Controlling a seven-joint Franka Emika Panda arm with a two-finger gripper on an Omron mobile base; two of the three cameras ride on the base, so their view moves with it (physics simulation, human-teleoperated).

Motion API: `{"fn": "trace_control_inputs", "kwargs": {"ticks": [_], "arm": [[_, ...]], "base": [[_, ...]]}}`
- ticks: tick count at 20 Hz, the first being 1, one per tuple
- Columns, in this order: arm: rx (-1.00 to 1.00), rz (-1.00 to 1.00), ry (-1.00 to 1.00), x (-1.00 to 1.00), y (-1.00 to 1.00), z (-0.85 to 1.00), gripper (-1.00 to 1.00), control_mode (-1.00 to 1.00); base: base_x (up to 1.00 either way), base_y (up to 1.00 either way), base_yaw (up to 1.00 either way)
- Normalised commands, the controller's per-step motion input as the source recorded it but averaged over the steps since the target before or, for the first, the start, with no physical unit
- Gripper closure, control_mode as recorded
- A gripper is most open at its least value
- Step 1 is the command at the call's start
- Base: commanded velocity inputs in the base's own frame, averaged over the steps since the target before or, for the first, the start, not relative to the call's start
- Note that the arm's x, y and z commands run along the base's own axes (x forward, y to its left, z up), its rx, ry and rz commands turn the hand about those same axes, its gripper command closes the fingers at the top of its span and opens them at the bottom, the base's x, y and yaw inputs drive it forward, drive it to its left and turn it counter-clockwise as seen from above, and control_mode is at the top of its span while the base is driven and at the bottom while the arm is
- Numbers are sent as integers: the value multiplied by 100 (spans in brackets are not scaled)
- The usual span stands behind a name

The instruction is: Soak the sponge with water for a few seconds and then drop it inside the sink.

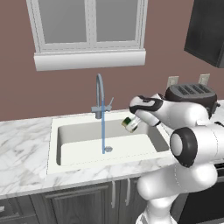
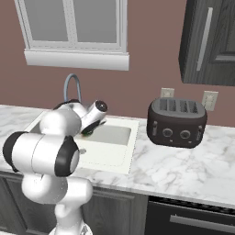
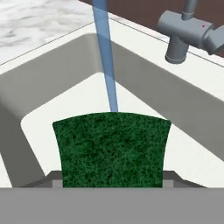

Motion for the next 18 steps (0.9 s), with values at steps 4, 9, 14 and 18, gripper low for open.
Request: {"fn": "trace_control_inputs", "kwargs": {"ticks": [4, 9, 14, 18], "arm": [[0, 10, 13, 0, 8, 2, 100, -100], [0, 10, 1, 0, 11, 0, 100, -100], [0, 11, -6, 0, 17, -13, 100, -100], [0, 11, -10, 0, 23, -14, 100, -100]], "base": [[0, 0, 0], [0, 0, 0], [0, 0, 0], [0, 0, 0]]}}
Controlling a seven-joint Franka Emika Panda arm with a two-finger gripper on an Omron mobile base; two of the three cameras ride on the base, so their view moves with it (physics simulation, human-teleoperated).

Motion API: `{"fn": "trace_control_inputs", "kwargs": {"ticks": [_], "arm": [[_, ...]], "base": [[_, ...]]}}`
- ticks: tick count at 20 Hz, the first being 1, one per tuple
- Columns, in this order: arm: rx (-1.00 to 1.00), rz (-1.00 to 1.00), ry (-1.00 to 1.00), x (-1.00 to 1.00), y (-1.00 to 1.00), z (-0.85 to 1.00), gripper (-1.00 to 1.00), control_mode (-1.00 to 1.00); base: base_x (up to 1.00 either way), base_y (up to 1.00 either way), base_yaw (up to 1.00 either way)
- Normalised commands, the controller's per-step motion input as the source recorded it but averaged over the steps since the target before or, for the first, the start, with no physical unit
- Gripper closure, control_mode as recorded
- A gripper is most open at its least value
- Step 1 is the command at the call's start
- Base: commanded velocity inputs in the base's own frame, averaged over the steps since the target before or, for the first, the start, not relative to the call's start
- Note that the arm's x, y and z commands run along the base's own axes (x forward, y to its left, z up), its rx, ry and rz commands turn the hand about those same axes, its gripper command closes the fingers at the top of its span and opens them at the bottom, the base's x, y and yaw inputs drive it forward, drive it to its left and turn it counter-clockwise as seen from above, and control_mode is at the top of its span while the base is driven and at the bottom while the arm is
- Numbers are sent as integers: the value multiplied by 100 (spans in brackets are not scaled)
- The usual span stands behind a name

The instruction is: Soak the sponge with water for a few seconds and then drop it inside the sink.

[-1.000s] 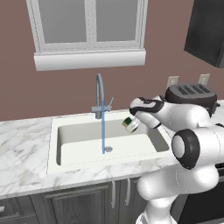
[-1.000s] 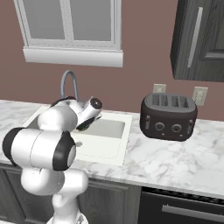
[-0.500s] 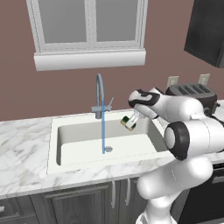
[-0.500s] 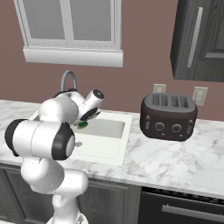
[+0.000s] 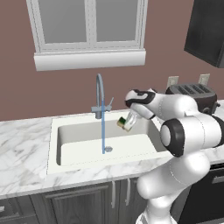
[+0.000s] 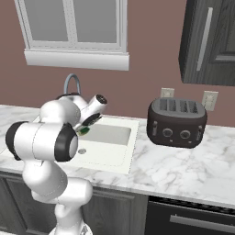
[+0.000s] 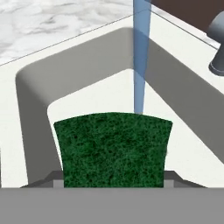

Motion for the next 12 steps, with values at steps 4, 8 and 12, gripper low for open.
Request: {"fn": "trace_control_inputs", "kwargs": {"ticks": [4, 8, 12], "arm": [[0, 10, -5, 0, 24, -13, 100, -100], [0, 10, -7, 0, 22, -16, 100, -100], [0, 9, -6, -2, 14, -4, 100, -100]], "base": [[0, 0, 0], [0, 0, 0], [0, 0, 0]]}}
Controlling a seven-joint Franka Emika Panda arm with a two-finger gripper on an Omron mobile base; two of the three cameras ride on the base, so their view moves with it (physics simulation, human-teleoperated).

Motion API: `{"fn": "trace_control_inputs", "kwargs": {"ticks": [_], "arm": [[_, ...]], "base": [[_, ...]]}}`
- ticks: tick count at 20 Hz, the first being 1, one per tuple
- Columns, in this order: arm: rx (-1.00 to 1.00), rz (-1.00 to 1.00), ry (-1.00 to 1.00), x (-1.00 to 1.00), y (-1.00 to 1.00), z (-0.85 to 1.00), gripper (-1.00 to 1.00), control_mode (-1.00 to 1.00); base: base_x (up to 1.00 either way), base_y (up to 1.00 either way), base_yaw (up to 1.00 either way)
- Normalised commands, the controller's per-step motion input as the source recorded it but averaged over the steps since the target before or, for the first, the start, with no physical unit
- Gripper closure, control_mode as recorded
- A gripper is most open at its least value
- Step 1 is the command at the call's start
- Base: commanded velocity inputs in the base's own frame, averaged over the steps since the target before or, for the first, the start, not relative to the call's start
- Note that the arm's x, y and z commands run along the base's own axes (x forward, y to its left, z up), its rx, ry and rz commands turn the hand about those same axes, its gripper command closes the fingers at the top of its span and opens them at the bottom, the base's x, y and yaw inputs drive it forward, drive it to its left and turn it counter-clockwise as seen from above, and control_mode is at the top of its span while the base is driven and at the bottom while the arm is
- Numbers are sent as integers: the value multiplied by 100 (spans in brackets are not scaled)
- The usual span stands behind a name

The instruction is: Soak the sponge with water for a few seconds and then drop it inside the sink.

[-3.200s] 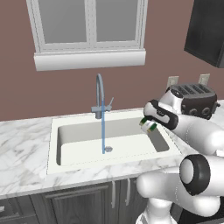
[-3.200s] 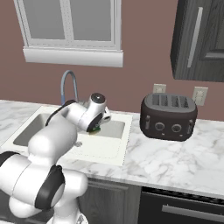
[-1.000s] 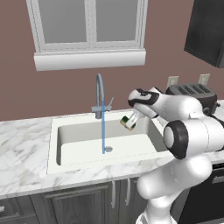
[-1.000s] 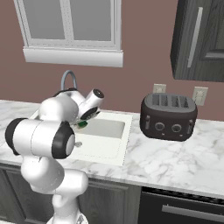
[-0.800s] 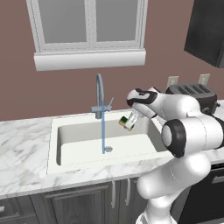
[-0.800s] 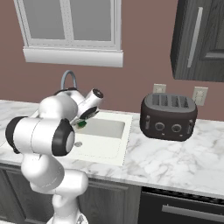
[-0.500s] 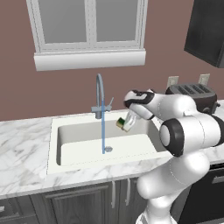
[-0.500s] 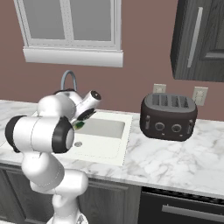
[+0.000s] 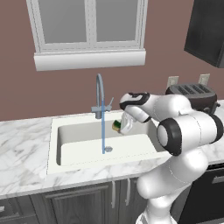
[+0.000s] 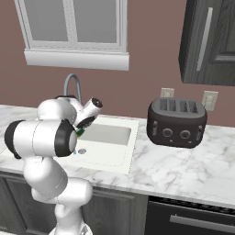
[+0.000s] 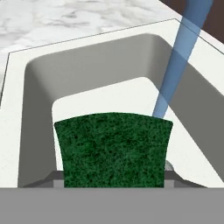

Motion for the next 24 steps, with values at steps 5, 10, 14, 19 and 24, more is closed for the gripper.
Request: {"fn": "trace_control_inputs", "kwargs": {"ticks": [5, 10, 14, 19, 24], "arm": [[0, 9, -2, -11, 4, 0, 100, -100], [0, 7, -2, -11, 0, -1, 100, -100], [0, 5, -1, 0, 4, -19, 100, -100], [0, 1, -1, 0, 14, -32, 100, -100], [0, 0, -2, 0, 7, -25, 100, -100]], "base": [[0, 0, 0], [0, 0, 0], [0, 0, 0], [0, 0, 0], [0, 0, 0]]}}
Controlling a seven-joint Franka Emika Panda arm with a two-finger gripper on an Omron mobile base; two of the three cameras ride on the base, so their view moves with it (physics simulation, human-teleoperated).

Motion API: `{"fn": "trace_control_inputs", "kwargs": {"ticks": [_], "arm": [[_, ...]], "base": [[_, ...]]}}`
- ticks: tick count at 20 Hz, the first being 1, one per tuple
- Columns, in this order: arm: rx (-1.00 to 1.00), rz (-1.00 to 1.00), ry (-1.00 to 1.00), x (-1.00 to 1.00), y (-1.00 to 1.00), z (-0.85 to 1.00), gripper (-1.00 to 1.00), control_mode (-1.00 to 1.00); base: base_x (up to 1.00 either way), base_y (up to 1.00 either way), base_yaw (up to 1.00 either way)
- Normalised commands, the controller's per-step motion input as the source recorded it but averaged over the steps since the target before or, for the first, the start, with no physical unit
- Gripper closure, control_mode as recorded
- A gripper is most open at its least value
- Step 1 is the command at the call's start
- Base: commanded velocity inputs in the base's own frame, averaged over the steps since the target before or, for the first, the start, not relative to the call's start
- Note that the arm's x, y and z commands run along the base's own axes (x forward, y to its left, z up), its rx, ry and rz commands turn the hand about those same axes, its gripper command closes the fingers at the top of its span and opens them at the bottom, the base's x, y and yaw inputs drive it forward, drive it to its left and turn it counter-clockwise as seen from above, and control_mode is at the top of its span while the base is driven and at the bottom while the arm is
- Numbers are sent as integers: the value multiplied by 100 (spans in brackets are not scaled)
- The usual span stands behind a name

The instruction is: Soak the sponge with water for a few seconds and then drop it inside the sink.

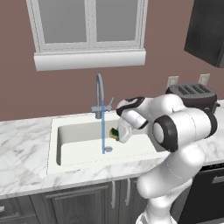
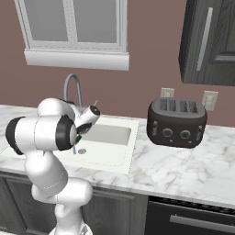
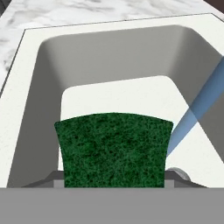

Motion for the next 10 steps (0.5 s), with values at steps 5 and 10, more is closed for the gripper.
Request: {"fn": "trace_control_inputs", "kwargs": {"ticks": [5, 10], "arm": [[0, 0, 0, 0, 8, -16, 100, -100], [0, 0, 0, 0, 10, -9, 100, -100]], "base": [[0, 0, 0], [0, 0, 0]]}}
